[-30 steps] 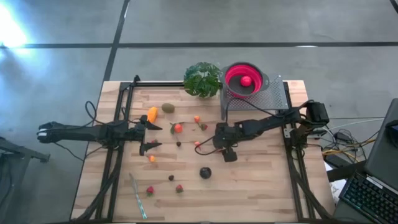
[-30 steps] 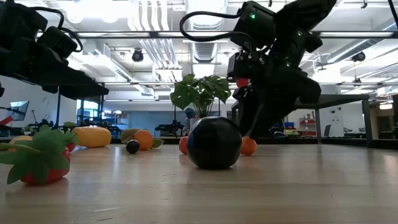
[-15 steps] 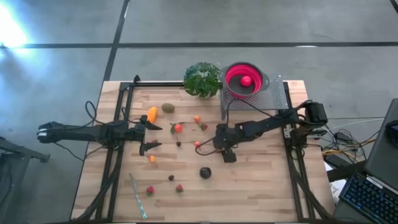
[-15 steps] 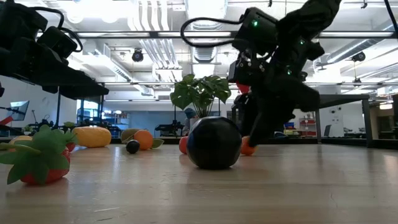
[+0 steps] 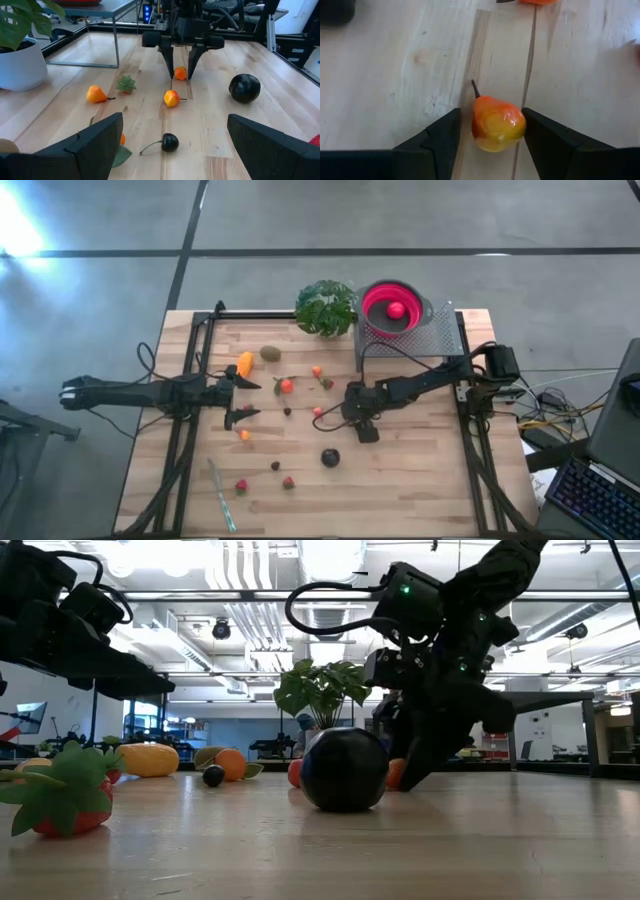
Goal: Pick & Place Fruit
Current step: Put the pear into the red strainer bowl on the shelf
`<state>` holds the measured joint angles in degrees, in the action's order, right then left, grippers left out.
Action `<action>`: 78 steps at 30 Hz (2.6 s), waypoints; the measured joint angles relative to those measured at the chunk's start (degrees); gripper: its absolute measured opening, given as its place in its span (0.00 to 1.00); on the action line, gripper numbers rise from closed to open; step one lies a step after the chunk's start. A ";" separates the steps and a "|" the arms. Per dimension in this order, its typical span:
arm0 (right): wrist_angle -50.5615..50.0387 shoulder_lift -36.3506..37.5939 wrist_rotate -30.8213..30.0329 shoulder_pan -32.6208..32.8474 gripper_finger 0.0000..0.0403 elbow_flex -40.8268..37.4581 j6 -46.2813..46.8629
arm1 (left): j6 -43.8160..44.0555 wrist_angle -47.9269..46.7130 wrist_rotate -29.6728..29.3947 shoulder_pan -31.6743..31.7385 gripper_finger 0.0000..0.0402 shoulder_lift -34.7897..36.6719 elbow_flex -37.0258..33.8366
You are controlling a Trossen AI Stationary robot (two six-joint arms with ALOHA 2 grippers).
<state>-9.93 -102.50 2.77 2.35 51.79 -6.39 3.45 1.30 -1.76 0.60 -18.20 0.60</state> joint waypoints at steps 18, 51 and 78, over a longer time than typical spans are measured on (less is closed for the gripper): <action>-0.13 0.02 0.78 0.00 0.34 -0.04 0.00 | -0.01 0.02 0.00 0.00 0.91 0.00 0.00; -17.99 26.76 -4.75 -12.51 0.32 8.87 -4.55 | 0.00 0.01 0.02 0.00 0.91 -0.02 0.00; -37.70 14.20 -3.76 -47.63 0.34 32.17 -5.18 | -0.01 -0.02 0.00 0.00 0.91 0.00 0.00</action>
<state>-47.64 -88.29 -0.99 -45.28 83.96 -11.57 3.44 1.28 -1.76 0.60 -18.20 0.60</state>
